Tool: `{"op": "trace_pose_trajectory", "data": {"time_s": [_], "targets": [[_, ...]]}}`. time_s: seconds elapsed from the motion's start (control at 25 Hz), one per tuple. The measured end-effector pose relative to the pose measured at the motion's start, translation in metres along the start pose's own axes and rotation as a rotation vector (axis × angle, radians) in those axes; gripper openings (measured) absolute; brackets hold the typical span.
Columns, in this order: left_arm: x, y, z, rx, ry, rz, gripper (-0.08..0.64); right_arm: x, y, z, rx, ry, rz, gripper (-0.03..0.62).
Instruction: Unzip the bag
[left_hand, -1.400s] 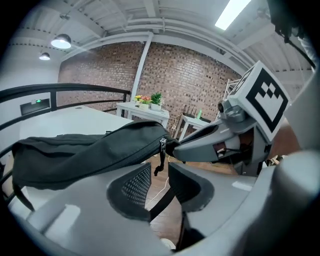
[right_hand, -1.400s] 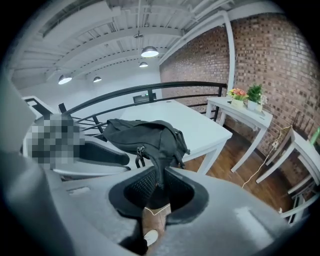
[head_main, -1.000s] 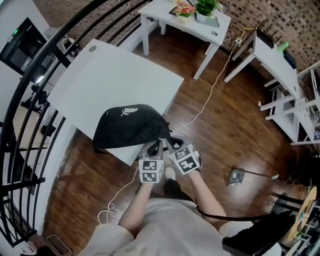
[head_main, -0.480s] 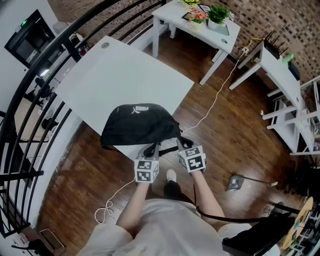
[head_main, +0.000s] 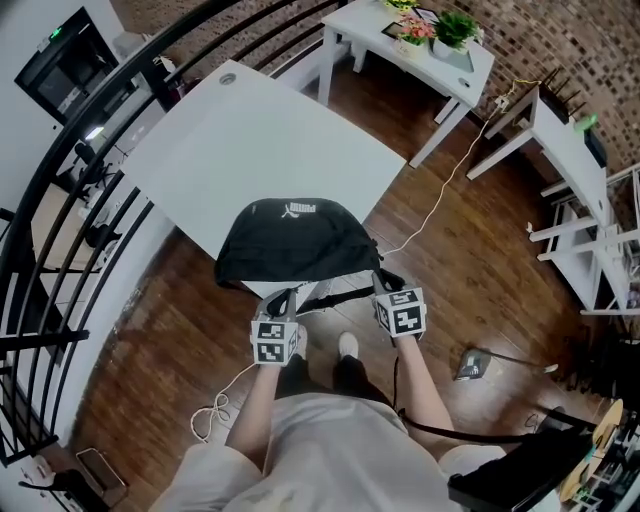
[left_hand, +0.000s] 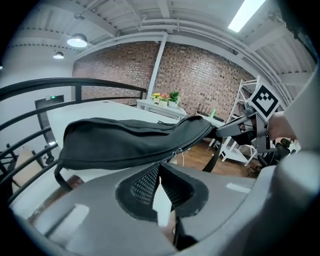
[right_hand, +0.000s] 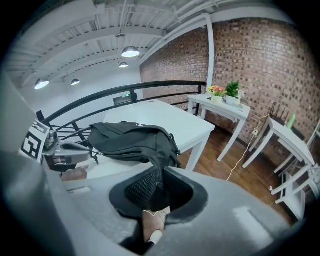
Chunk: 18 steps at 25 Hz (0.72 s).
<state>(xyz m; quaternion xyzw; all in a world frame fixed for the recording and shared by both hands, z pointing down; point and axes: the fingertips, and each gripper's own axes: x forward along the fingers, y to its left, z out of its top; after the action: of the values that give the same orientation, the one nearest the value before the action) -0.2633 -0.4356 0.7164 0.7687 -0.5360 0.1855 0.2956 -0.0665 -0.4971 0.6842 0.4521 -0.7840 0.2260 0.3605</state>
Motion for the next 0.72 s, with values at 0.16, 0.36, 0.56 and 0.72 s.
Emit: {"op": "trace_pose_trajectory", "data": {"time_s": [0.16,0.36,0.56,0.72], "targets": [[-0.020,0.046,-0.008,-0.018,0.007,0.070,0.025,0.002,-0.003,-0.003,0.016,0.005,-0.025,0.035],[-0.047,0.096,-0.013,0.039,0.021,0.109,0.025,0.009,-0.005,-0.017,0.035,0.024,-0.063,0.035],[-0.066,0.145,-0.014,0.077,0.033,0.156,0.025,0.022,-0.011,-0.032,0.032,0.042,-0.093,0.034],[-0.080,0.187,-0.021,0.050,0.047,0.189,0.026,0.032,-0.019,-0.036,-0.006,0.061,-0.117,0.035]]}}
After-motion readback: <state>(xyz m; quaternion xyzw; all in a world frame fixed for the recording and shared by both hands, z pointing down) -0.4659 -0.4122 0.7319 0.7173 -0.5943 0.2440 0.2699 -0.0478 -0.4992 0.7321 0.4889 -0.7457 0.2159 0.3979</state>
